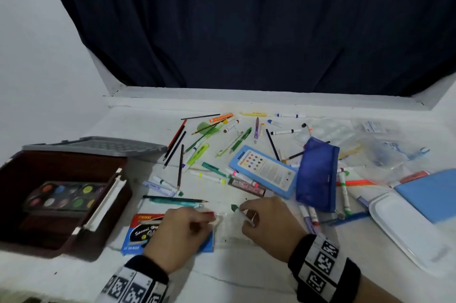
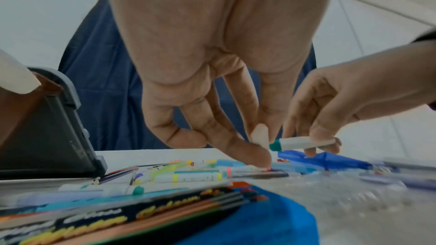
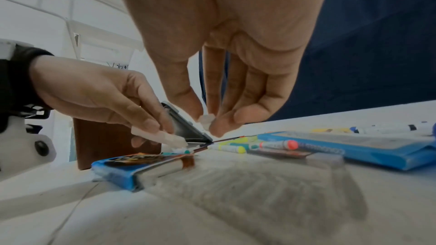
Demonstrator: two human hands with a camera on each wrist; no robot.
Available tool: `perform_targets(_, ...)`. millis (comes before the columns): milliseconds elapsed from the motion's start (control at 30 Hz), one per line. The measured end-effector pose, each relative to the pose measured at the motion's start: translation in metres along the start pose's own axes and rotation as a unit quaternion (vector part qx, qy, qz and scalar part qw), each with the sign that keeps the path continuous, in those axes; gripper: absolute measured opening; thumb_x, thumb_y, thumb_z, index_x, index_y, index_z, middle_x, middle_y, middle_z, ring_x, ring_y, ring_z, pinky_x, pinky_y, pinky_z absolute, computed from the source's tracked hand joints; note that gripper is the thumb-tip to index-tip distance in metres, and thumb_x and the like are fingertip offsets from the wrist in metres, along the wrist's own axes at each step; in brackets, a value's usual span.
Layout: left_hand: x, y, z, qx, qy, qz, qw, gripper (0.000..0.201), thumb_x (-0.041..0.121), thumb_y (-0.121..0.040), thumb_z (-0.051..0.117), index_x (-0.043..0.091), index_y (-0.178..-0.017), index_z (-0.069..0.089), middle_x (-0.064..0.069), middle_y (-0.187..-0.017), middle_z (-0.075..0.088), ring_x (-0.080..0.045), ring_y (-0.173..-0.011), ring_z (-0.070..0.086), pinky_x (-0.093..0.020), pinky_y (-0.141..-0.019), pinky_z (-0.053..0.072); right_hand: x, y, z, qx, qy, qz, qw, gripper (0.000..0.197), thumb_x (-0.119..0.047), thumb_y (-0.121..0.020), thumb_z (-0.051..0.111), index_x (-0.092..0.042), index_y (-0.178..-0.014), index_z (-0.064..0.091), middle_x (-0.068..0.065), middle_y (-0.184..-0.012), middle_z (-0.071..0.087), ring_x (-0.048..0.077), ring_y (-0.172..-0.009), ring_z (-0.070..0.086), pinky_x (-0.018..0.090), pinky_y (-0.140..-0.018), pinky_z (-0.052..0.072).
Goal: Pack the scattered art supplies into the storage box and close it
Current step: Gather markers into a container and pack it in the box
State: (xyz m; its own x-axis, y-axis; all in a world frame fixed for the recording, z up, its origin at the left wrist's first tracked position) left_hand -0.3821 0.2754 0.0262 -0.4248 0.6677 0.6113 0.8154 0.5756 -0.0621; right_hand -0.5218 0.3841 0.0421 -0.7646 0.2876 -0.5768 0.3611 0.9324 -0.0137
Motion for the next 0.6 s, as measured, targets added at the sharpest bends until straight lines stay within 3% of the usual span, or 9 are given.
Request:
perform_targets(133, 0.006, 0.005, 0.011, -0.007, -0.053, 0.005, 0.999, 0.017, 0.029, -0.090, 0.067, 0.030, -0.102, 0.079, 0.004, -0.092, 0.075, 0.000, -0.078, 0.059, 0.002, -0.068, 0.030, -0.013, 0.006, 0.021, -0.048, 0.011, 0.000, 0.999, 0.026, -0.029, -0.081, 0.060, -0.020, -0.103, 0.071, -0.003, -0.095, 0.070, 0.013, -0.083, 0.061, 0.028, -0.078, 0.050)
perform_targets(200, 0.010, 0.003, 0.013, -0.009, -0.068, 0.009, 0.998, 0.018, 0.029, -0.092, 0.065, 0.024, -0.102, 0.079, -0.001, -0.095, 0.074, -0.010, -0.085, 0.063, -0.006, -0.072, 0.035, -0.015, 0.006, 0.032, -0.059, 0.015, 0.004, 0.998, 0.025, -0.030, -0.081, 0.060, -0.020, -0.100, 0.071, -0.003, -0.093, 0.069, 0.012, -0.082, 0.061, 0.025, -0.074, 0.048)
perform_targets(267, 0.010, 0.001, 0.016, -0.021, -0.097, 0.010, 0.995, 0.020, 0.033, -0.093, 0.062, 0.023, -0.100, 0.079, -0.003, -0.096, 0.072, -0.017, -0.089, 0.064, -0.020, -0.078, 0.044, -0.016, 0.004, 0.041, -0.072, 0.023, 0.013, 0.997, 0.022, -0.031, -0.080, 0.060, -0.016, -0.093, 0.071, -0.002, -0.090, 0.068, 0.014, -0.079, 0.061, 0.025, -0.070, 0.048)
perform_targets(433, 0.002, 0.000, 0.030, -0.085, -0.170, 0.010, 0.982, 0.031, 0.046, -0.095, 0.049, 0.023, -0.096, 0.070, 0.000, -0.097, 0.062, -0.019, -0.089, 0.061, -0.033, -0.078, 0.050, -0.016, -0.002, 0.048, -0.083, 0.024, 0.042, 0.995, 0.026, -0.030, -0.082, 0.064, -0.008, -0.093, 0.071, 0.005, -0.090, 0.069, 0.019, -0.081, 0.063, 0.034, -0.074, 0.053)
perform_targets(533, -0.006, -0.002, 0.031, -0.110, -0.153, 0.001, 0.982, 0.021, 0.040, -0.091, 0.057, 0.026, -0.100, 0.069, 0.001, -0.104, 0.061, -0.019, -0.097, 0.060, -0.033, -0.082, 0.050, -0.012, -0.005, 0.049, -0.081, 0.002, 0.056, 0.995, 0.028, -0.032, -0.085, 0.066, -0.014, -0.105, 0.071, 0.002, -0.100, 0.067, 0.014, -0.085, 0.060, 0.026, -0.075, 0.051)
perform_targets(600, -0.008, -0.005, 0.030, -0.118, -0.144, 0.009, 0.983, 0.023, 0.041, -0.087, 0.064, 0.030, -0.106, 0.069, 0.003, -0.106, 0.060, -0.018, -0.100, 0.058, -0.032, -0.084, 0.050, -0.010, -0.007, 0.049, -0.082, -0.012, 0.061, 0.995, 0.030, -0.032, -0.086, 0.067, -0.016, -0.111, 0.069, 0.001, -0.103, 0.066, 0.010, -0.084, 0.058, 0.017, -0.069, 0.046)
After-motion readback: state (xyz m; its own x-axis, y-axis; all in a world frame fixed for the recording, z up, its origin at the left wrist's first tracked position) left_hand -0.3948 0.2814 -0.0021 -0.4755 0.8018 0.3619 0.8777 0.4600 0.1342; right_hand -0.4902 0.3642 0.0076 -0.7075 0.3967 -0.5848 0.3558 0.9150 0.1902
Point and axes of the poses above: each hand's wrist, its own y-axis away from the middle knuckle, its own z-axis out of the palm, x = y × z, the point moved 9 cm from there along -y, towards the middle knuckle
